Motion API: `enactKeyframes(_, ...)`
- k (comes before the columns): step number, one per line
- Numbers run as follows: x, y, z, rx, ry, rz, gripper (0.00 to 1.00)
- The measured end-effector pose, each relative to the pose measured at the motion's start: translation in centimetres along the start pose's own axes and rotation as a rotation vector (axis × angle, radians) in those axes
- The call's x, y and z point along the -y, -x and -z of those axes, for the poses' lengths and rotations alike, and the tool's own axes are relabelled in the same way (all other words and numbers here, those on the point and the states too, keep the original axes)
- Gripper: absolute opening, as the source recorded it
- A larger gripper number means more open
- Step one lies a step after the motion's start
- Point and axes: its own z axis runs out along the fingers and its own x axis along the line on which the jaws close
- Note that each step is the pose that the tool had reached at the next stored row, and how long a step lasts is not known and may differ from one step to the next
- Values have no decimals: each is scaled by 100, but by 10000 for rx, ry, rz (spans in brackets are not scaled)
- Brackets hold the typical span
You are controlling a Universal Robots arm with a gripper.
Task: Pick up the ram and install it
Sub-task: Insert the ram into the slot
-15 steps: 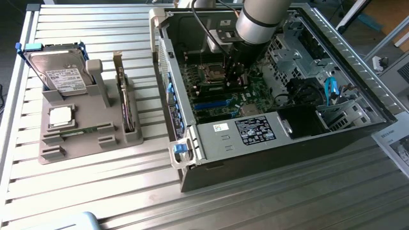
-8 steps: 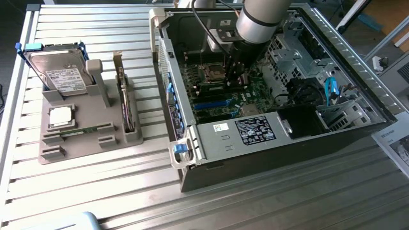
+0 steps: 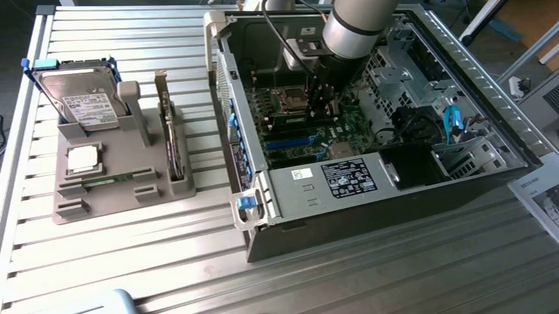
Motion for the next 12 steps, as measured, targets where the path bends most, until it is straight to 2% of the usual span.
enactKeyframes(7, 0, 0, 0, -8, 4, 64, 14)
enactKeyframes(12, 0, 0, -3, -79, 3, 61, 14)
